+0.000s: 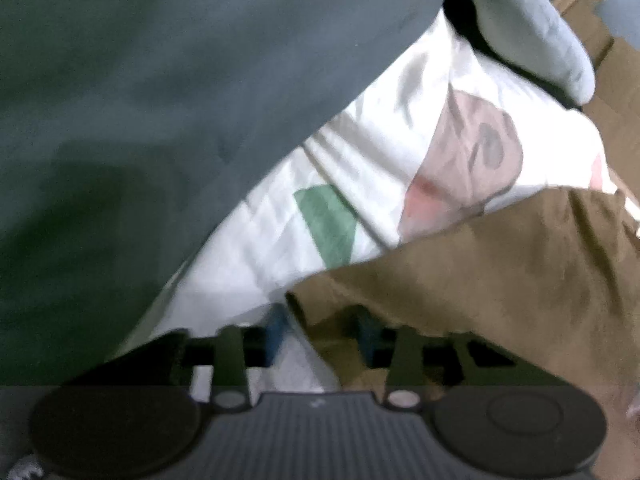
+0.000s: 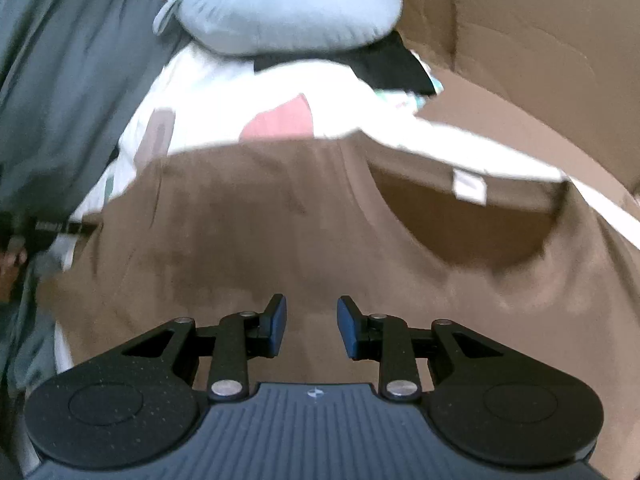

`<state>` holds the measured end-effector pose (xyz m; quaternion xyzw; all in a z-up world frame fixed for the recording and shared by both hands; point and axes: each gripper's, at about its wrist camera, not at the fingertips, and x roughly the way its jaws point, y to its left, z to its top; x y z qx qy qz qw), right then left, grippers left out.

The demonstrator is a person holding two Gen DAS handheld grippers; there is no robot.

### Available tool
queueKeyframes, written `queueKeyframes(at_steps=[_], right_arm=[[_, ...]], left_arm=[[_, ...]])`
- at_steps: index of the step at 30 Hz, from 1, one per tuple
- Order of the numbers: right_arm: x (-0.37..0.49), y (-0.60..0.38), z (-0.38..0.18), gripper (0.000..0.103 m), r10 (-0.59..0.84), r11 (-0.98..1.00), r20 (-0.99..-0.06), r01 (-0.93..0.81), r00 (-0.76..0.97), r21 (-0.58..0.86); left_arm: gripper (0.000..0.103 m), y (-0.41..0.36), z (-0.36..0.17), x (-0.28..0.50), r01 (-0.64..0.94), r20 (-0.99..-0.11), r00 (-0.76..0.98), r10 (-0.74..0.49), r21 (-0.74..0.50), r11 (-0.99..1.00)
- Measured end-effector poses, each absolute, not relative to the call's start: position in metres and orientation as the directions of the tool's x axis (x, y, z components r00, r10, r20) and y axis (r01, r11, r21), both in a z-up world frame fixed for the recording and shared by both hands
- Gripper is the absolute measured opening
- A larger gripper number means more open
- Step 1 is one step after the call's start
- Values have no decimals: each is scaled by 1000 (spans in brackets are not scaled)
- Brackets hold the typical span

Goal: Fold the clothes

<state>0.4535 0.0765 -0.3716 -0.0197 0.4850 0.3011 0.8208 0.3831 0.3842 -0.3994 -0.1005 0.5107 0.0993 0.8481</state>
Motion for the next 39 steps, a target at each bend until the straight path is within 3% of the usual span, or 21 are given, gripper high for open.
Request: queueKeyframes(at_steps=[1, 9, 15, 21, 25, 30, 35, 39], right_arm=[[460, 82, -373, 35, 478, 823, -803, -502, 356, 268], [498, 110, -378, 35, 475, 851, -782, -436, 403, 293], [517, 122, -379, 35, 458, 857, -787, -440, 414, 267], [534, 137, -388, 35, 435, 865, -794, -442, 425, 237], [542, 143, -389, 34, 429, 864, -792, -453, 433, 221], [544, 143, -388, 33, 429, 867, -791, -446, 437, 223], [545, 139, -383, 34, 438, 869, -777, -435, 452, 237], [553, 140, -378, 34, 437, 870, -778, -431, 451, 239]], left_arm=[[6, 382, -398, 384, -254, -883, 466, 63, -65, 965], [5, 381, -375, 386, -251, -816, 555, 162, 21, 968], [5, 386, -387, 393, -272, -834, 520, 183, 42, 961], [22, 388, -391, 400, -318, -866, 451, 216, 70, 945], [22, 378, -370, 388, -338, -851, 462, 248, 89, 937], [27, 347, -349, 361, -318, -843, 502, 195, 29, 948], [29, 311, -358, 339, -255, -843, 531, 88, -60, 965], [26, 308, -381, 323, -270, -887, 452, 96, -34, 962]])
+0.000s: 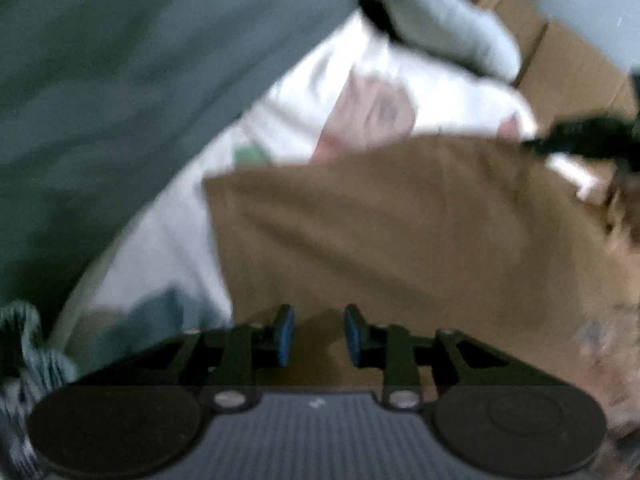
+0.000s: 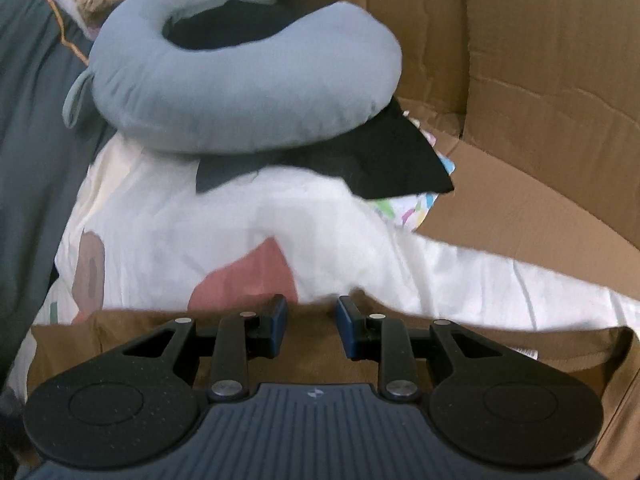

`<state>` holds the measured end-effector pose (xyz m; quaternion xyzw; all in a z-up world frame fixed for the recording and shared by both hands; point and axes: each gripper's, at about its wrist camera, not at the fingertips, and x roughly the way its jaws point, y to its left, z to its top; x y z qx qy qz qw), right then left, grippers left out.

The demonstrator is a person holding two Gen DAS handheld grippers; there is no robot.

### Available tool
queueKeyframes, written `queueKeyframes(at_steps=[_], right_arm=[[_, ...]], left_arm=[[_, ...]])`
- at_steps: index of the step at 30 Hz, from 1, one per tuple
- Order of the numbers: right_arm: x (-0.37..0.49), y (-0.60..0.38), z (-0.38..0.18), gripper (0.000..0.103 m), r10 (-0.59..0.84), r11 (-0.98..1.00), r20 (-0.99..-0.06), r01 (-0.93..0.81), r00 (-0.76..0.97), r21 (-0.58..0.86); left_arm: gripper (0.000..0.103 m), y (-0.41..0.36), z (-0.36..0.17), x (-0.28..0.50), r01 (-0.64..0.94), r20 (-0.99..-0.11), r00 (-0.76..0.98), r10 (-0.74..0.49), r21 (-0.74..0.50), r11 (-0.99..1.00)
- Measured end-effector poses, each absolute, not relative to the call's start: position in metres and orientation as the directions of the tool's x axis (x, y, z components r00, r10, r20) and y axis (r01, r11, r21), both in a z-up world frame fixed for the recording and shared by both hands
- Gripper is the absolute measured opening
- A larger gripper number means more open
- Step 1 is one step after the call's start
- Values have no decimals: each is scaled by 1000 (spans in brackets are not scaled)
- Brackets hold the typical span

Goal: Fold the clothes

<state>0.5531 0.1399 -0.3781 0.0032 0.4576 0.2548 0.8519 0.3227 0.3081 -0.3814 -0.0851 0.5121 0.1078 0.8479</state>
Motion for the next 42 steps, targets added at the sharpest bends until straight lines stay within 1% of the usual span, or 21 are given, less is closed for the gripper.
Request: queueKeyframes(at_steps=[3, 5, 6, 8, 9, 10, 11, 12, 15, 17, 21, 25, 32, 35, 38, 42], right_arm=[[557, 139, -371, 34, 435, 867, -778, -445, 452, 226], [558, 133, -363, 34, 437, 862, -774, -460, 458, 214], [559, 128, -357, 34, 440, 858, -772, -469, 458, 211], [559, 114, -347, 34, 441, 853, -775, -481, 453, 204], [558, 106, -342, 34, 440, 851, -778, -486, 449, 200], [557, 99, -337, 35, 438, 849, -781, -491, 446, 196], [555, 89, -332, 35, 430, 851, -785, -490, 446, 188], [552, 81, -330, 35, 423, 852, -791, -490, 442, 182], [543, 59, -324, 35, 422, 843, -800, -509, 427, 174], [536, 43, -321, 36, 444, 828, -792, -530, 418, 185], [523, 4, -310, 36, 491, 810, -767, -541, 413, 227], [507, -40, -298, 37, 502, 809, -755, -538, 422, 237], [465, -112, -294, 37, 477, 787, -775, -594, 415, 166], [445, -148, -296, 37, 455, 800, -787, -580, 416, 156], [429, -173, -306, 37, 439, 804, -803, -575, 403, 152], [409, -205, -321, 37, 415, 822, -820, -549, 394, 152]], left_arm=[[20, 310, -385, 314, -245, -891, 439, 111, 0, 970], [8, 312, -382, 315, -246, -892, 431, 135, 28, 969], [6, 313, -380, 315, -247, -893, 426, 147, 42, 968], [6, 316, -373, 313, -258, -891, 422, 164, 55, 964], [7, 316, -369, 314, -270, -890, 421, 171, 57, 961], [16, 315, -367, 315, -277, -890, 420, 179, 62, 959], [31, 312, -363, 315, -276, -888, 421, 184, 68, 959], [36, 309, -359, 315, -274, -887, 422, 188, 73, 959], [44, 300, -342, 311, -254, -882, 434, 184, 76, 964], [55, 297, -332, 308, -258, -875, 440, 202, 92, 962], [57, 293, -325, 305, -304, -864, 439, 247, 116, 946], [57, 283, -325, 304, -308, -859, 450, 243, 106, 946], [58, 255, -334, 293, -218, -871, 455, 185, 92, 972], [61, 244, -337, 284, -184, -874, 463, 149, 69, 980], [61, 239, -340, 275, -161, -881, 462, 101, 29, 987], [61, 235, -345, 259, -162, -886, 457, 81, 6, 987]])
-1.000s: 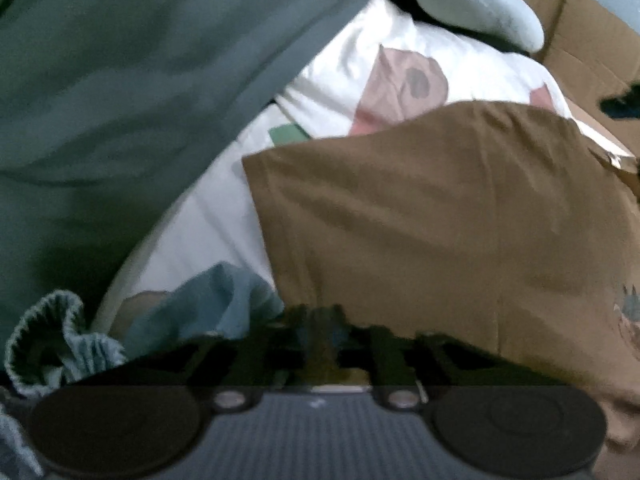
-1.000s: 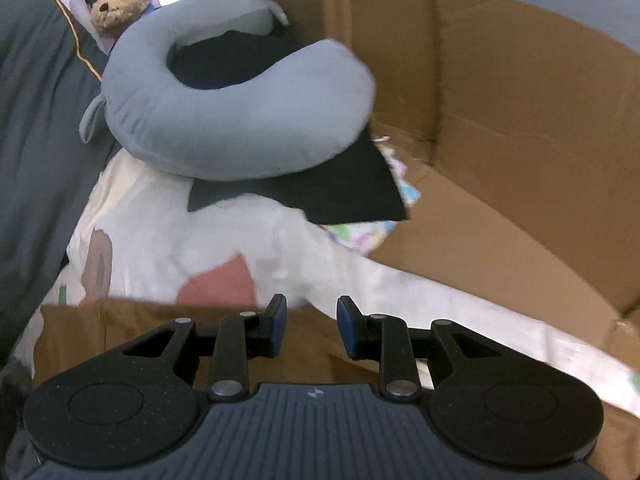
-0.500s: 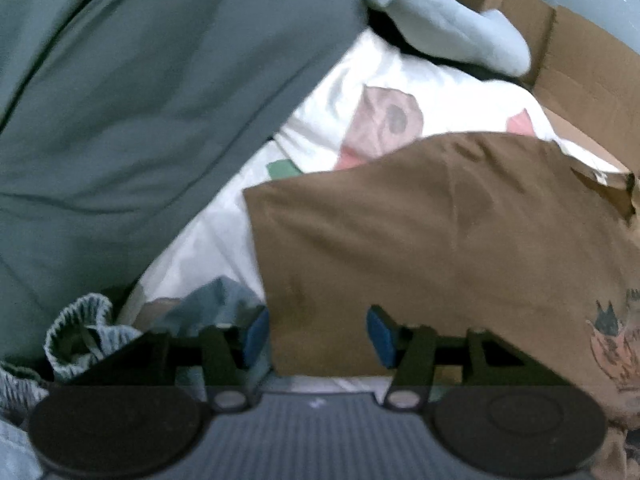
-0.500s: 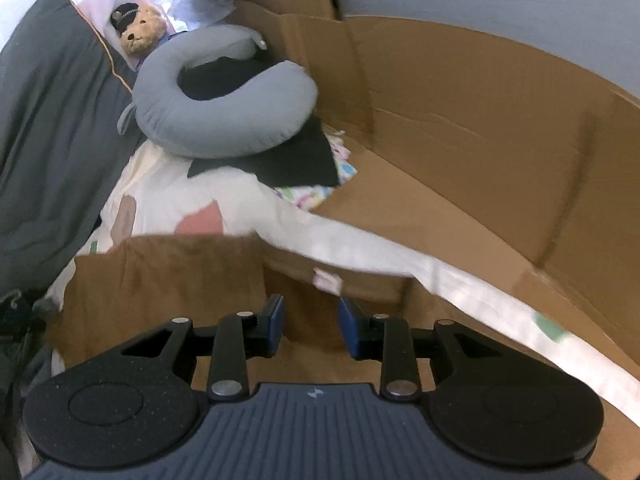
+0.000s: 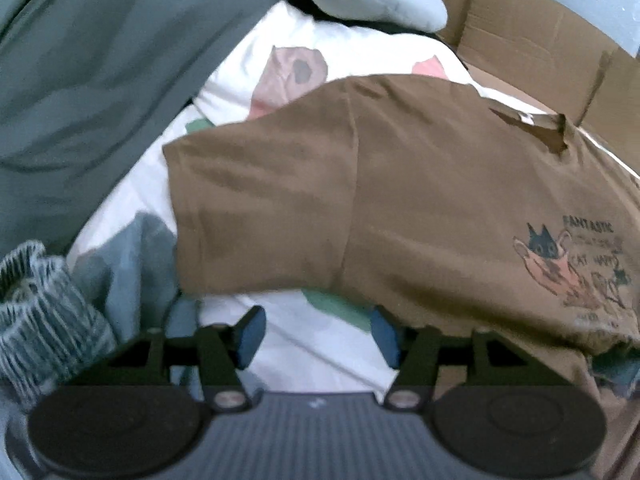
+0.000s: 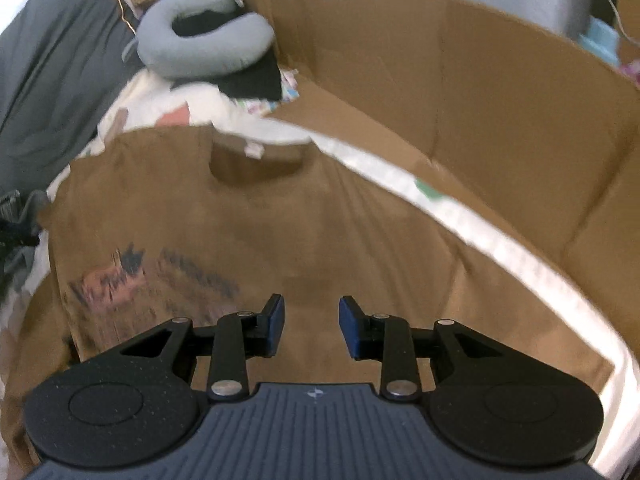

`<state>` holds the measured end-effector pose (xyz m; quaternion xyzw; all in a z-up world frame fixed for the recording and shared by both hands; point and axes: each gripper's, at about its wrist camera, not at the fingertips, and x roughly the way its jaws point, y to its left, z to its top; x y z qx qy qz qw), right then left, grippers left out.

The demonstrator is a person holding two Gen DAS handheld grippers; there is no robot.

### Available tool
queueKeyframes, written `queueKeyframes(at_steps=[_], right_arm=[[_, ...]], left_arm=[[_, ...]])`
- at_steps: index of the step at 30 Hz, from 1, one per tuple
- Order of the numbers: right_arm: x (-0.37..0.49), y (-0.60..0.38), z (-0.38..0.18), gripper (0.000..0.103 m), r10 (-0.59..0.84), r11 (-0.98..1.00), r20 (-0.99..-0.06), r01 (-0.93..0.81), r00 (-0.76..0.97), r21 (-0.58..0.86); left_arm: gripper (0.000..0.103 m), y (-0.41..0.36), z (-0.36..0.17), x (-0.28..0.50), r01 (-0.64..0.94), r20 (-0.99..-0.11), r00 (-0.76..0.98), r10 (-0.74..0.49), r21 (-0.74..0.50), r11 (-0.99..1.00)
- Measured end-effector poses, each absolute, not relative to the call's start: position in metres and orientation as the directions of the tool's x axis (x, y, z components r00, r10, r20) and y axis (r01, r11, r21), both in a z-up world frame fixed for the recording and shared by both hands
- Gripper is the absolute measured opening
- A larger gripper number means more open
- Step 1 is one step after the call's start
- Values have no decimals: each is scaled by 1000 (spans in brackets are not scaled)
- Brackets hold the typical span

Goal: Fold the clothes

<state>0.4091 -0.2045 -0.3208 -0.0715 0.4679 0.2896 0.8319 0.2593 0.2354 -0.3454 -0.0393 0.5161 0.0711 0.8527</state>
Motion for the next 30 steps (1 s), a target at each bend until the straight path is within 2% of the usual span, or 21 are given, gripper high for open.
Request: queueKeyframes(at_steps=[8, 14, 24, 27, 30], right_arm=[[352, -253, -336, 37, 384, 866, -846, -462, 370, 191], [310, -273, -314, 37, 405, 868, -834, -445, 376, 221], [246, -283, -287, 37, 444, 866, -815, -410, 371, 286], [229, -285, -287, 44, 477, 855, -800, -405, 364, 326], [217, -291, -287, 45, 476, 861, -796, -382, 373, 335]], left_arm=[[61, 223, -346, 225, -138, -900, 435, 32, -32, 990], [61, 218, -317, 192, -154, -899, 439, -18, -95, 983], [61, 203, -272, 142, -199, -907, 419, -27, -121, 972], [61, 200, -270, 130, -210, -911, 413, -26, -123, 970], [61, 194, -268, 117, -200, -914, 405, -34, -125, 972]])
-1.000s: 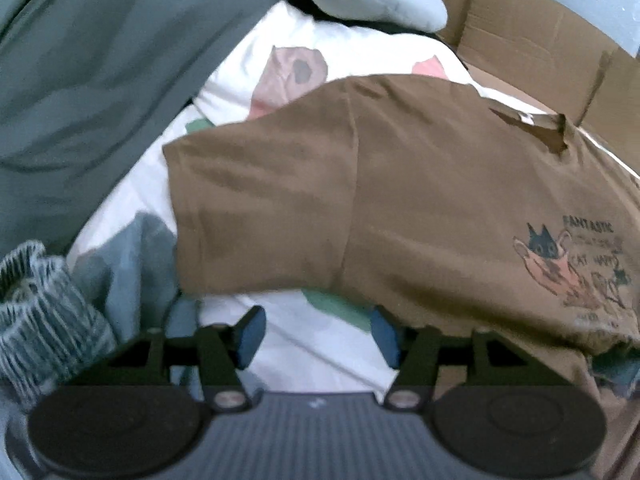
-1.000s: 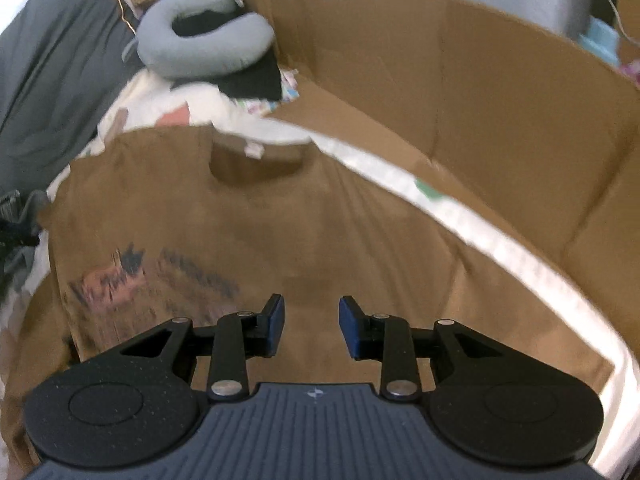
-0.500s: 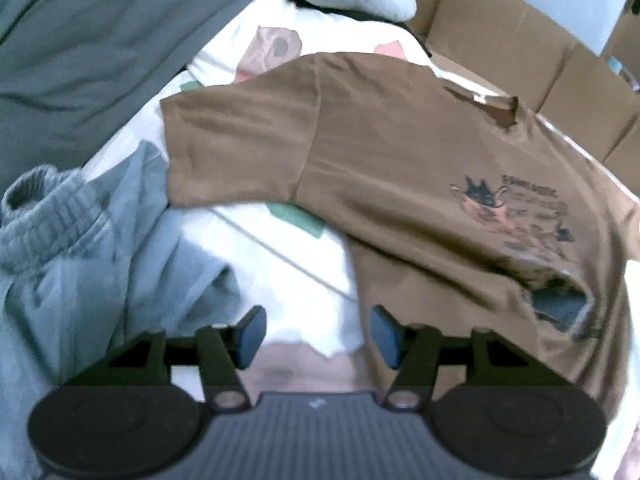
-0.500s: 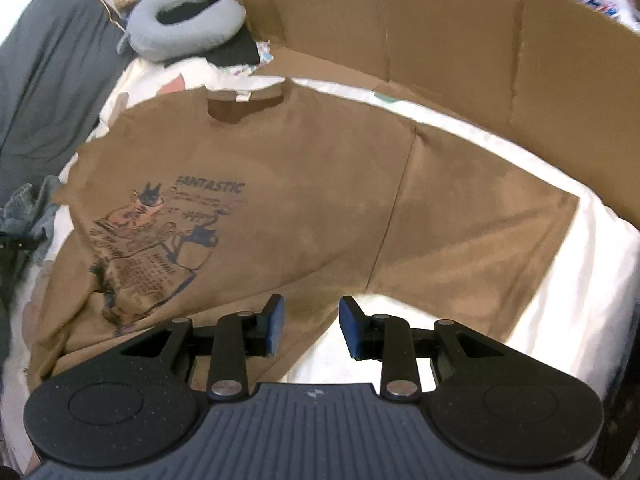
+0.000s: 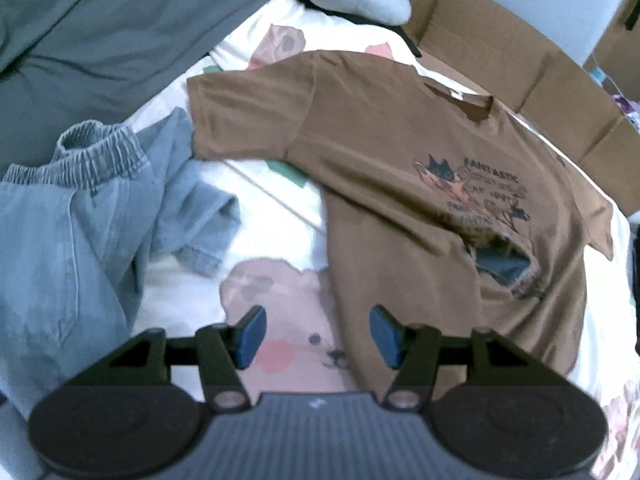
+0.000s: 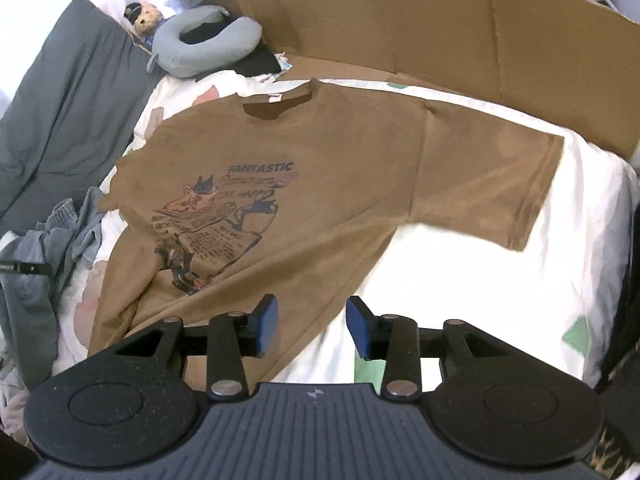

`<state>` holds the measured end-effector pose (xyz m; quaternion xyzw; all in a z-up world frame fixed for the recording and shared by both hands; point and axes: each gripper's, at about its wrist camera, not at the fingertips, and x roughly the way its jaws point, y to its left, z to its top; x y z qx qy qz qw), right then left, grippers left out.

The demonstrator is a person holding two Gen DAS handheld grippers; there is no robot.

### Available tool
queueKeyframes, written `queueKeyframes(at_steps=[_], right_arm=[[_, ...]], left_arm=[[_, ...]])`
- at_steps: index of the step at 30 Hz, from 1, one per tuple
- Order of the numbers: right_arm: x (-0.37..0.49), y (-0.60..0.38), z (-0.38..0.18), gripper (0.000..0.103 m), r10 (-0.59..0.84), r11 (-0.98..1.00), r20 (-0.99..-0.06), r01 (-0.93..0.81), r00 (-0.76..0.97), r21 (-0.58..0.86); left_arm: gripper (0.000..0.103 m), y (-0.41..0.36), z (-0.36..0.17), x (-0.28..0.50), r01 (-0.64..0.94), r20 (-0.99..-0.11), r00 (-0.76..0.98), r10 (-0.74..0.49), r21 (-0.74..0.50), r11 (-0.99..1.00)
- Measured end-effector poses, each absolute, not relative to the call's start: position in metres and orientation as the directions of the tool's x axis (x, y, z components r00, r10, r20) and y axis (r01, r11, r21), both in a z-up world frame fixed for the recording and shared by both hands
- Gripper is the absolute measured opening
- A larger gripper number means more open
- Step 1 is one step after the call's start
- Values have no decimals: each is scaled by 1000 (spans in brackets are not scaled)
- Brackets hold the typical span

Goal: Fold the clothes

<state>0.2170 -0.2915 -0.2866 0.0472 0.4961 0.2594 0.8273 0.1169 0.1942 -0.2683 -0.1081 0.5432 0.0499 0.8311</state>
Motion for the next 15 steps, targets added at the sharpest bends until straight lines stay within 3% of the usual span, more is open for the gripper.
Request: queueKeyframes(at_steps=[8, 15], right_arm=[[197, -320, -274, 45, 432, 853, -828, -459, 357, 247], [184, -348, -273, 45, 439, 852, -819, -460, 369, 250]], left_arm=[[63, 178, -275, 89, -192, -934, 358, -14, -88, 977], [66, 166, -287, 81, -188, -935, 347, -71, -143, 972]])
